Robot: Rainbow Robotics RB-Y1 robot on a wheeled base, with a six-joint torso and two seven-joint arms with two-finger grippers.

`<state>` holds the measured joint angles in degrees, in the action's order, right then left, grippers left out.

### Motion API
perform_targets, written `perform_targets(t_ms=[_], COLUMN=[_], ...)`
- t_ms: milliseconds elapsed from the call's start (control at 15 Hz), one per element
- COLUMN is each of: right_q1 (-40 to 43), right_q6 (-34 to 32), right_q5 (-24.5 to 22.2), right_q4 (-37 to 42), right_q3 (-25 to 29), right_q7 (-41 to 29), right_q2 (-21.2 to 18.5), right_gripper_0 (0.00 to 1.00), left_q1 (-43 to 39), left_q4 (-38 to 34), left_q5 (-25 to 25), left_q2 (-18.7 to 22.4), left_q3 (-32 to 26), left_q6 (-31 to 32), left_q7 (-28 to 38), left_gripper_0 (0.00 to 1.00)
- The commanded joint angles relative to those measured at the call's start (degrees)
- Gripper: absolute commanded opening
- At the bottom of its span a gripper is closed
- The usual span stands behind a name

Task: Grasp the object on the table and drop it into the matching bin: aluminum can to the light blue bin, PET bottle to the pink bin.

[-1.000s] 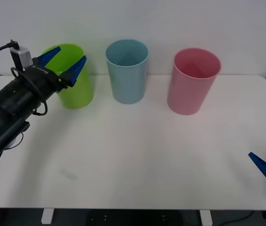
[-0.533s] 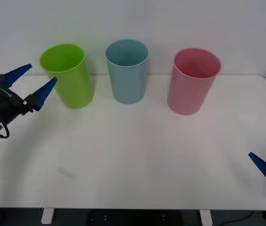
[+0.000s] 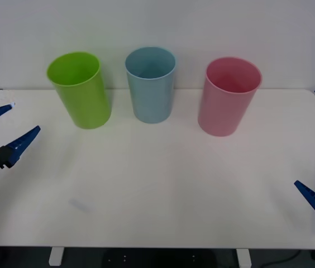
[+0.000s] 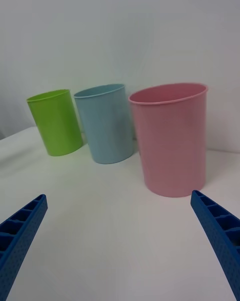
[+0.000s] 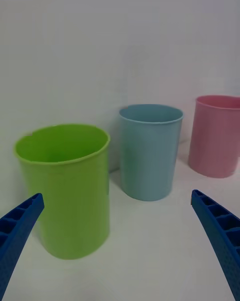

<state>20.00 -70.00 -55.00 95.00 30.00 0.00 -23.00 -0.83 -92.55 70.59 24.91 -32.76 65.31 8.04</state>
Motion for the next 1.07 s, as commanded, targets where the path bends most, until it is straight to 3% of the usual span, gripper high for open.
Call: perform_targets(t_ms=[67, 533, 800, 1067], right_q1=[0.0, 0.0, 0.0, 0.0], right_q6=[0.0, 0.0, 0.0, 0.0], right_q5=[0.0, 0.0, 0.0, 0.0], right_q4=[0.0, 0.0, 0.0, 0.0], right_q3=[0.0, 0.0, 0.0, 0.0], right_q7=[0.0, 0.0, 0.0, 0.0], right_q2=[0.0, 0.0, 0.0, 0.0], right_gripper_0=[1.00, 1.00, 1.00, 1.00], left_q1=[-3.2, -10.1, -13.4, -14.0], left_q4=[-2.0, -4.2, -4.2, -4.2], left_q5=[3.1, 3.6, 0.3, 0.4], left_q2=[1.7, 2.6, 2.5, 2.5], left_q3=[-0.7, -1.1, -1.3, -0.6], left_q6=[0.3, 1.0, 1.1, 1.3], left_q7=[0.7, 3.3, 4.1, 4.3], left_gripper_0=[1.00, 1.00, 1.00, 1.00])
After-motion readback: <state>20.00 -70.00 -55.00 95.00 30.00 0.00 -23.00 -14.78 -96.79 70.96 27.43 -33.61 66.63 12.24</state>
